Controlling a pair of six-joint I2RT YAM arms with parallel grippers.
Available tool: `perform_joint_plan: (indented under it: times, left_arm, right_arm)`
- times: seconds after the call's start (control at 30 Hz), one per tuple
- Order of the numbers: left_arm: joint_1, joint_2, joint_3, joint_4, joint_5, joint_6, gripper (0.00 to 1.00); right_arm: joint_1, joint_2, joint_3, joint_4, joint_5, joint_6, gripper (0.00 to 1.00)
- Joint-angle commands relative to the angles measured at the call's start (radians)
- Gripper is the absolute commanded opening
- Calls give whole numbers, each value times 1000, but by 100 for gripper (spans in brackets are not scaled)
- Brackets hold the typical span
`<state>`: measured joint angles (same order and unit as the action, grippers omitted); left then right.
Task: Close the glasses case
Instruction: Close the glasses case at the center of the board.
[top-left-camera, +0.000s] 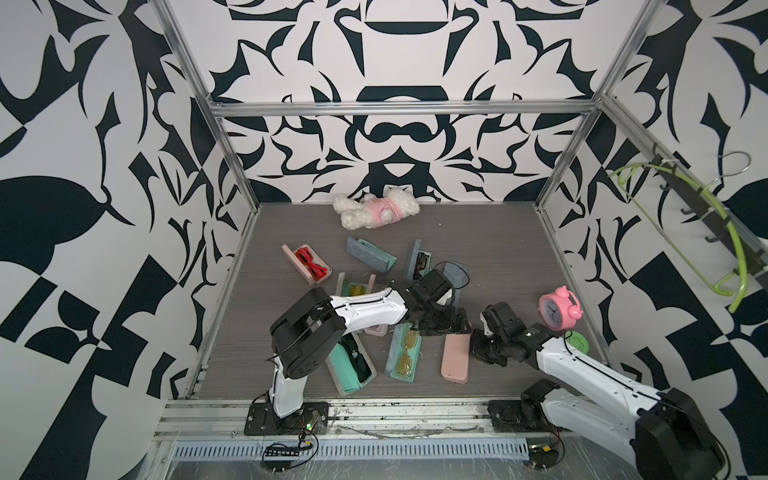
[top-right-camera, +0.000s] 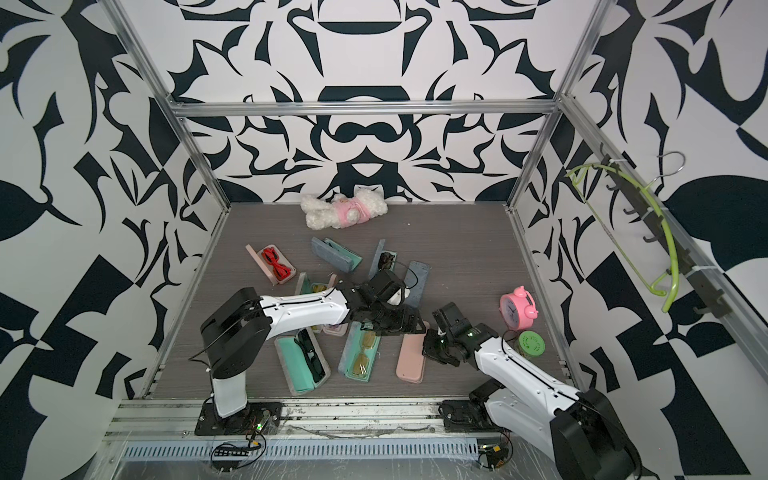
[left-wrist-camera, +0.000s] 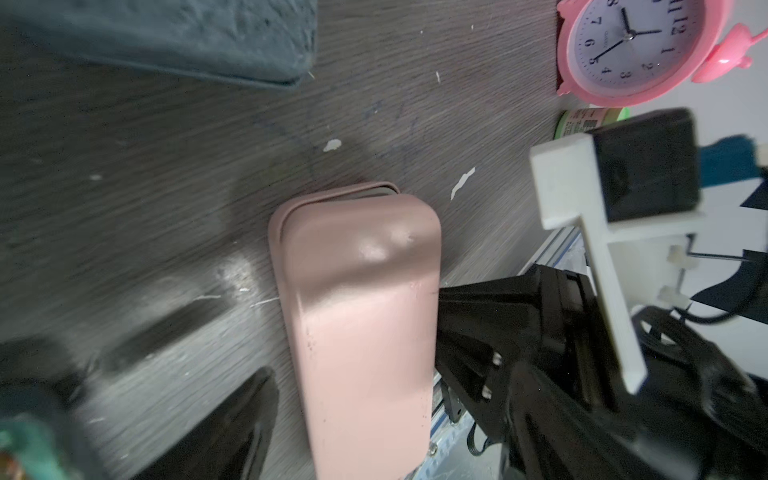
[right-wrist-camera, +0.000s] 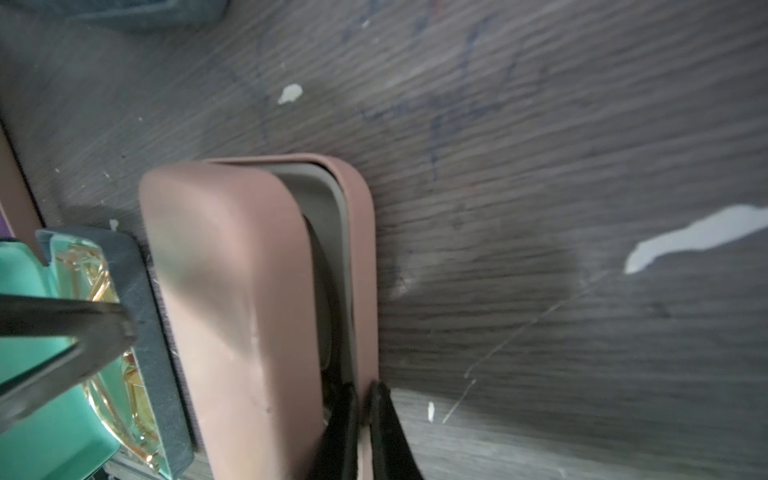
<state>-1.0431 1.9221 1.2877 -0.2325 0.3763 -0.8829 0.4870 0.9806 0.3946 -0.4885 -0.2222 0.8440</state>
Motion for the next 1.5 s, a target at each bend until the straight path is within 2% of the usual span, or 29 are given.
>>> perform_joint_plan:
  times: [0.0,0.63,0.93,1.13,1.47]
  left_arm:
    - [-6,40,18,-51,19,22,93]
    - [-28,124,79,-89,29,55,92]
    - [-32,150,78,-110,12,77,86]
    - [-32,163,86,-115,9,81,77]
    - [-32,167,100,-125,-12,85,73]
  right_arm:
    - [-1,-13,11,20,15,-2,13]
    - [-1,-14,23,42,-8,-3,15]
    - [-1,-13,46,43,-16,-14,17]
    - [-1,-23,93,5,-9,-34,19]
    - [-7,-40,191,-158,91,-86,26]
